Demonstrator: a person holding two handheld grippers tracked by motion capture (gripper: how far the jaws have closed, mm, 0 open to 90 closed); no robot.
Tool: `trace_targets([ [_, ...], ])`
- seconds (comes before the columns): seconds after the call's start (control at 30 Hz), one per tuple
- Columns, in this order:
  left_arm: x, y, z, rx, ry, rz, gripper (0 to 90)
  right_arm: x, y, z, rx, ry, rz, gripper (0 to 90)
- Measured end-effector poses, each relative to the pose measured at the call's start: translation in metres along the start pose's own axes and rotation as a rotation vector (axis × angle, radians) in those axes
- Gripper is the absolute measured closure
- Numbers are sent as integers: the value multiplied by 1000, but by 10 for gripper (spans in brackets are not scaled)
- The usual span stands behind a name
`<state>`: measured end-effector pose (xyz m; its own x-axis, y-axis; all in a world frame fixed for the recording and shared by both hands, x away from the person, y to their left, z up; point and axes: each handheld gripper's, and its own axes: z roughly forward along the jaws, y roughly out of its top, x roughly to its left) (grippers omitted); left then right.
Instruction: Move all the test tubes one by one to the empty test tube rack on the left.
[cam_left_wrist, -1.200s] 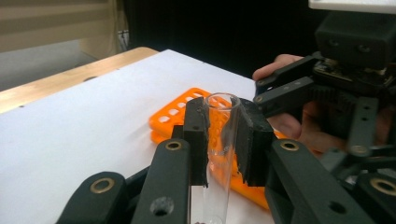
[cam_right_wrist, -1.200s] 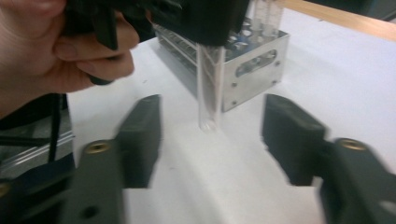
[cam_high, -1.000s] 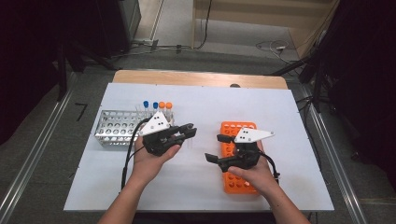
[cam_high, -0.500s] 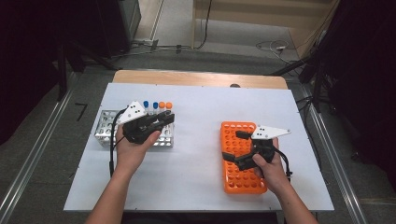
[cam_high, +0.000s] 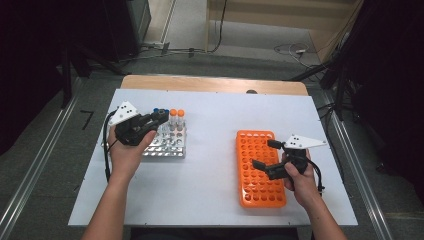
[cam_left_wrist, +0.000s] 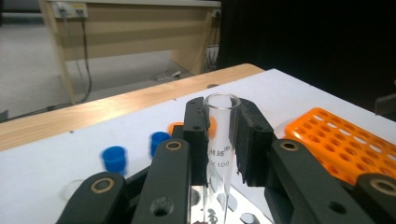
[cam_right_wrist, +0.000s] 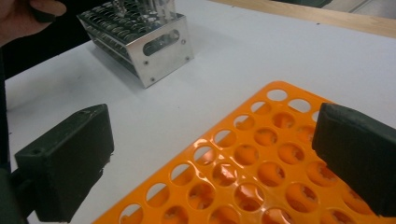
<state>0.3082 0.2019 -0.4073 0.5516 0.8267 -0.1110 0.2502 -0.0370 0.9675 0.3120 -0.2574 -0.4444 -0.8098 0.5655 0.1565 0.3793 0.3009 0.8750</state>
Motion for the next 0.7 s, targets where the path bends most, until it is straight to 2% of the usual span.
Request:
trace_targets([
  [0.3, 21, 2, -15, -24, 75, -21, 769, -8, -4, -7, -5, -23, 16, 0],
  [0.43, 30, 1, -18, -25, 130, -14, 769, -10, -6, -8, -9, -34, 21, 0],
  [0.7, 46, -2, -18, -31, 228, -31, 770, -12, -8, -11, -9, -47, 32, 0],
])
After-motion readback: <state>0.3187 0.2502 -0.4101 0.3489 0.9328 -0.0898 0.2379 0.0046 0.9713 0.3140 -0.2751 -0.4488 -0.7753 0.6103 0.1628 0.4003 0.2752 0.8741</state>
